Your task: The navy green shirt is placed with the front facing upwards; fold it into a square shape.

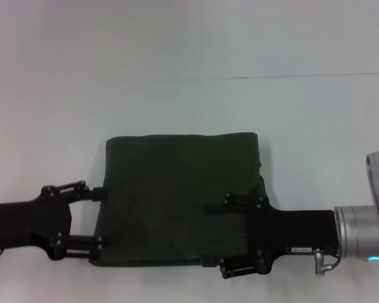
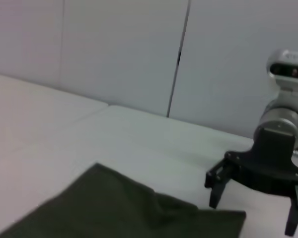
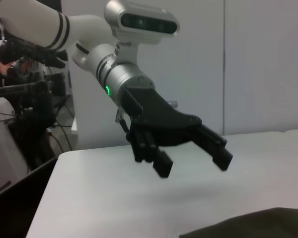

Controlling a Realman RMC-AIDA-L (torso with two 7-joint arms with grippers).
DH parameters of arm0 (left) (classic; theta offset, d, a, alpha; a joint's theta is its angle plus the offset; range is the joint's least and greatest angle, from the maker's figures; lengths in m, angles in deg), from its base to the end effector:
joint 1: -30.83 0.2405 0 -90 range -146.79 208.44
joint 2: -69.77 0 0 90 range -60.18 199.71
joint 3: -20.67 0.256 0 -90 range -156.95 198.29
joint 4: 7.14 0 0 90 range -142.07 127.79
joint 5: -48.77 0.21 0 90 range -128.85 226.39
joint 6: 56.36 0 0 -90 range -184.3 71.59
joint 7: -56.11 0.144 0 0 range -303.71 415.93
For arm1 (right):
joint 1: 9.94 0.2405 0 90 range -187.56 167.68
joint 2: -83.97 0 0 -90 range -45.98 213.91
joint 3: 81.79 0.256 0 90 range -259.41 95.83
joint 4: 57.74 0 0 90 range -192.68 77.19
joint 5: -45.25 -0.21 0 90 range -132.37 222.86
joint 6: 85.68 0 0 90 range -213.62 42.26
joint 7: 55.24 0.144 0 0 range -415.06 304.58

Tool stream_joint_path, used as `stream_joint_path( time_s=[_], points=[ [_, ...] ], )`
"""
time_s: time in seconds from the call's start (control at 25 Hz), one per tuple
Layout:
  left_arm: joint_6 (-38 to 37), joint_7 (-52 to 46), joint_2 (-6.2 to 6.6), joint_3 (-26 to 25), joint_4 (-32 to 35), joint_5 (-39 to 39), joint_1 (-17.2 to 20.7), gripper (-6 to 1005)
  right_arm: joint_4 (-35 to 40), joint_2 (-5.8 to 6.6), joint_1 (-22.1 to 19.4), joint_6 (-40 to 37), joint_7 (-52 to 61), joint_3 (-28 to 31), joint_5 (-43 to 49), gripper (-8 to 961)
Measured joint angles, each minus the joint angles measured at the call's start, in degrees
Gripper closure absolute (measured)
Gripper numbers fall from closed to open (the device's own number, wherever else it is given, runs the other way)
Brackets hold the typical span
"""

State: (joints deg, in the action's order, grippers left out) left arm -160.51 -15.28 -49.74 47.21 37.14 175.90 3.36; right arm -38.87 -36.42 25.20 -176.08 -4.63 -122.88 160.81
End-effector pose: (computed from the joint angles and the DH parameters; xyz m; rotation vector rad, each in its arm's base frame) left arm -0.2835 0.2907 0.0285 -2.8128 -0.4661 -0.6665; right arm 0.2420 0.2971 -0.0671 -2.9089 0.1673 0.8251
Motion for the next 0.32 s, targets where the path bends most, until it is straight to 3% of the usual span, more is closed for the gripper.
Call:
stream_joint_path(
  time_s=[0.32],
  points=[
    [0.19, 0.46, -0.24, -0.04, -0.78, 1.98, 0.41, 80, -1.89, -0.04, 1.04, 0.64, -0.05, -0.31, 0.1, 38]
  ],
)
